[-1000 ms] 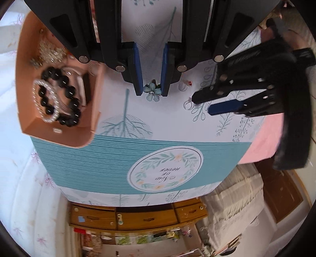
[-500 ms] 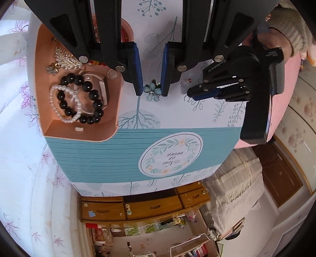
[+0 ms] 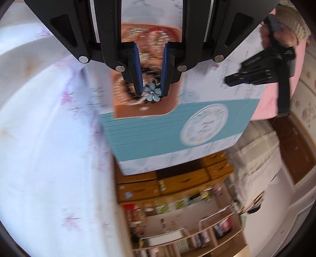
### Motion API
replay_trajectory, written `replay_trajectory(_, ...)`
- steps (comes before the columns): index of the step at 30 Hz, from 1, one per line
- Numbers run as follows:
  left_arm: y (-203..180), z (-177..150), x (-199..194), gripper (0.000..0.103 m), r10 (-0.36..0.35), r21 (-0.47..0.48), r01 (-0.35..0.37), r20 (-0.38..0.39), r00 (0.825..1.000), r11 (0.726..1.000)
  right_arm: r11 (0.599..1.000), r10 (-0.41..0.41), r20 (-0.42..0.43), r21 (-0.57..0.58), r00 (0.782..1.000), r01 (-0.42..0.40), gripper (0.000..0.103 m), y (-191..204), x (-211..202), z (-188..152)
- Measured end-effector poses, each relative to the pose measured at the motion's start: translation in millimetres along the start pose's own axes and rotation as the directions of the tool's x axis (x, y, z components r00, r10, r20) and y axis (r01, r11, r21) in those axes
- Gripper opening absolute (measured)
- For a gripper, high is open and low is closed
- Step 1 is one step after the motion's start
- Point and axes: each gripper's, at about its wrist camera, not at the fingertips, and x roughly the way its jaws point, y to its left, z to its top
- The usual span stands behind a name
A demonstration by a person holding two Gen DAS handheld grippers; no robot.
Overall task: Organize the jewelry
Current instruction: 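Carry the ring and flower charm into the peach tray and open both tools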
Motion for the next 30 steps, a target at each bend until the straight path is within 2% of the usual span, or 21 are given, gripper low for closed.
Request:
replay_trajectory(6, -54.5, 23.3, -14.1, 0.007, -0.093, 0.110, 0.089, 0.027, 0.995, 0.990, 0.999, -0.012, -0.028, 0.052, 1.000, 0.014, 0.018, -32.8, -4.5, -6.7)
replay_trajectory(9, -75.7, 30.8, -5.0, 0.007, -0.105, 0.155, 0.100, 0.020, 0.994, 0.983, 0.999, 0.004, -0.054, 0.049, 0.999, -0.001, 0.018, -36.1, -1.1, -16.4)
replay_trajectory(14, -103.7, 37.2, 23.3, 0.007, -0.131, 0.203, 0.135, -0.035, 0.991, 0.970, 1.000, 0.016, -0.074, 0.024, 0.997, -0.014, 0.018, -27.7, 11.0, -28.4)
replay_trajectory(20, -118.2, 45.0, 47.2, 0.007, -0.160, 0.209, 0.171, -0.070, 0.985, 0.963, 1.000, 0.016, -0.100, 0.006, 0.995, -0.016, 0.018, -15.4, 32.2, -32.6)
replay_trajectory(30, -135.5, 62.2, 81.9, 0.007, -0.154, 0.245, 0.173, -0.096, 0.983, 0.954, 1.000, 0.003, -0.112, 0.006, 0.994, -0.003, 0.018, -13.6, 55.1, -27.4)
